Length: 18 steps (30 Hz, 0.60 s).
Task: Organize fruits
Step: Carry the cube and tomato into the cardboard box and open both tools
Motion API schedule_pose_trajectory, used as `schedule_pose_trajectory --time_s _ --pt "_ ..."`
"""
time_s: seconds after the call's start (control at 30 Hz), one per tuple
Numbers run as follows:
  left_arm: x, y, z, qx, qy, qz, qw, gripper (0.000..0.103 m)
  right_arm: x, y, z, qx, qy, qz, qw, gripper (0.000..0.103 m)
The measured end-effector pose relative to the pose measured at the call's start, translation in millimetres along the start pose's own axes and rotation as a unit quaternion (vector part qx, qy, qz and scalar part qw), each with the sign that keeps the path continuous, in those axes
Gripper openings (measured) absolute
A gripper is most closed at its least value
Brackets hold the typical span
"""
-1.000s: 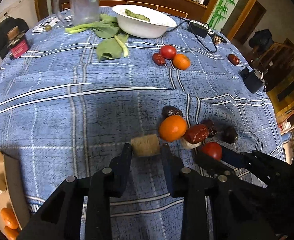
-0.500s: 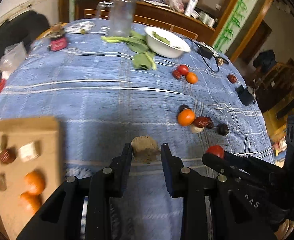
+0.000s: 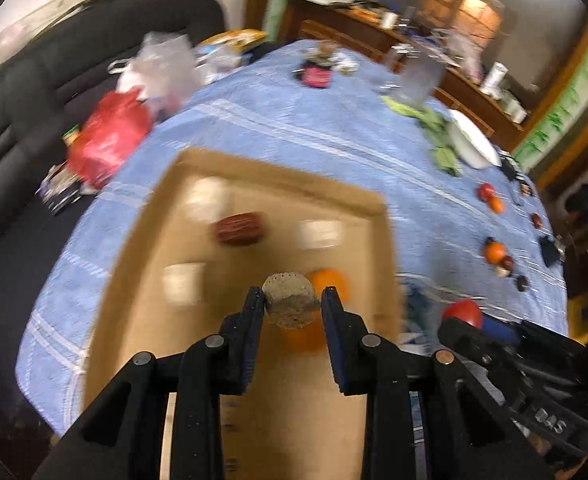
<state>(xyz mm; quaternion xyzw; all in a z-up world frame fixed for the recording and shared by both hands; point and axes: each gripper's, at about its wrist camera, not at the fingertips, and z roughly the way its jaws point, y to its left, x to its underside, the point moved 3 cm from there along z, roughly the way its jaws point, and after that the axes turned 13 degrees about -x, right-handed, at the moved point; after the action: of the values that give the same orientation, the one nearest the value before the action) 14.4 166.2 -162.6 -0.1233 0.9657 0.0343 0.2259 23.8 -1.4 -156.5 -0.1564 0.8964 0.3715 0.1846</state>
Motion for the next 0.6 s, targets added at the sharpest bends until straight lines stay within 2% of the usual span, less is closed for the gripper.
schedule_pose_trajectory --time_s 0.13,0.27,0.6 --pt "3 22 13 -0.021 0.014 0.000 0.9997 0.029 4 22 31 -0.013 0.028 -0.014 0.999 0.032" --pt "5 26 22 -0.030 0.022 0.016 0.9992 0.029 11 32 56 -0.014 0.052 -0.021 0.998 0.032" --pt "10 37 35 -0.032 0.043 0.012 0.9985 0.029 25 40 95 0.008 0.089 -0.042 0.995 0.032"
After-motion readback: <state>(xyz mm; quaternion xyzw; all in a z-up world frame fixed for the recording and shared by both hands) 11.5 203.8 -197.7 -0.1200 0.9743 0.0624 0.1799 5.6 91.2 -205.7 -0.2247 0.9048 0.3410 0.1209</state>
